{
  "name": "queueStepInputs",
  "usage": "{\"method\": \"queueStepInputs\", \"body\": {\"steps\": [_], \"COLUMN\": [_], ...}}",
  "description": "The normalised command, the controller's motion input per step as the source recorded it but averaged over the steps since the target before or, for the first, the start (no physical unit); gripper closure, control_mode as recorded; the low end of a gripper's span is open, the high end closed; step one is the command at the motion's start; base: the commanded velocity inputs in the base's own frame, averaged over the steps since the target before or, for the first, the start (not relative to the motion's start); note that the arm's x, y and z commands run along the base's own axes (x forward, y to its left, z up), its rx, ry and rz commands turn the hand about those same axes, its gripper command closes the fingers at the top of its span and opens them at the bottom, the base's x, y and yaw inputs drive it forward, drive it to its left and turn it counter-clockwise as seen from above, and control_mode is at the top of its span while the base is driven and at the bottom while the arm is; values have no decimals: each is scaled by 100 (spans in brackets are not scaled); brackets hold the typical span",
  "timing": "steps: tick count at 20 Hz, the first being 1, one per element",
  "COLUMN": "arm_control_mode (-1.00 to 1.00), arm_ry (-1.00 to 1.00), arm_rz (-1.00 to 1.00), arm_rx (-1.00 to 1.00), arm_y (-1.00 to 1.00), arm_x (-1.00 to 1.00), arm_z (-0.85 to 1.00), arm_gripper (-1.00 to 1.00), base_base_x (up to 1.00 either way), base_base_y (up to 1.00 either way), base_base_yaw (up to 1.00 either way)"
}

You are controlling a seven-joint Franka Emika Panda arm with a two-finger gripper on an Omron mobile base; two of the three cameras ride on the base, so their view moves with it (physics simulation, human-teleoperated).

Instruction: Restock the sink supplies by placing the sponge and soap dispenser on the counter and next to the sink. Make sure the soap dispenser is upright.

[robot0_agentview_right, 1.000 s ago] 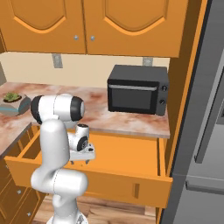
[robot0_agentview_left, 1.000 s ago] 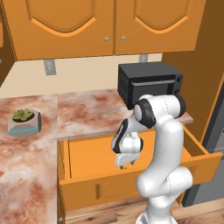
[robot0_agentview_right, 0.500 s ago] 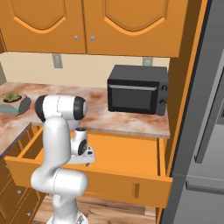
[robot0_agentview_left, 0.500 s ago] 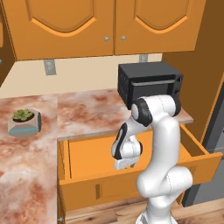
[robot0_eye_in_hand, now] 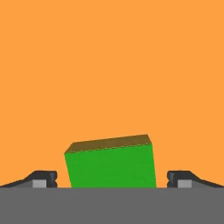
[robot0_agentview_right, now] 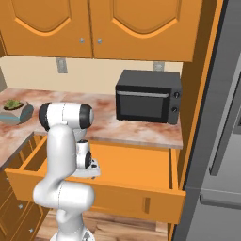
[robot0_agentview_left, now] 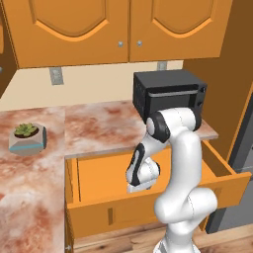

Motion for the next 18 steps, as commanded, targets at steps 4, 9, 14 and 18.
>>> {"method": "queueStepInputs", "body": {"steps": [4, 9, 14, 18], "arm_control_mode": [-100, -100, -100, -100], "arm_ry": [0, 0, 0, 0], "arm_rz": [0, 0, 0, 0], "arm_rx": [0, -2, -3, -4], "arm_y": [0, 0, 0, 0], "arm_x": [0, 0, 0, 0], "arm_z": [-9, -19, -27, -26], "arm_gripper": [-100, -100, 100, 100], "base_base_x": [0, 0, 0, 0], "base_base_y": [0, 0, 0, 0], "base_base_yaw": [0, 0, 0, 0]}}
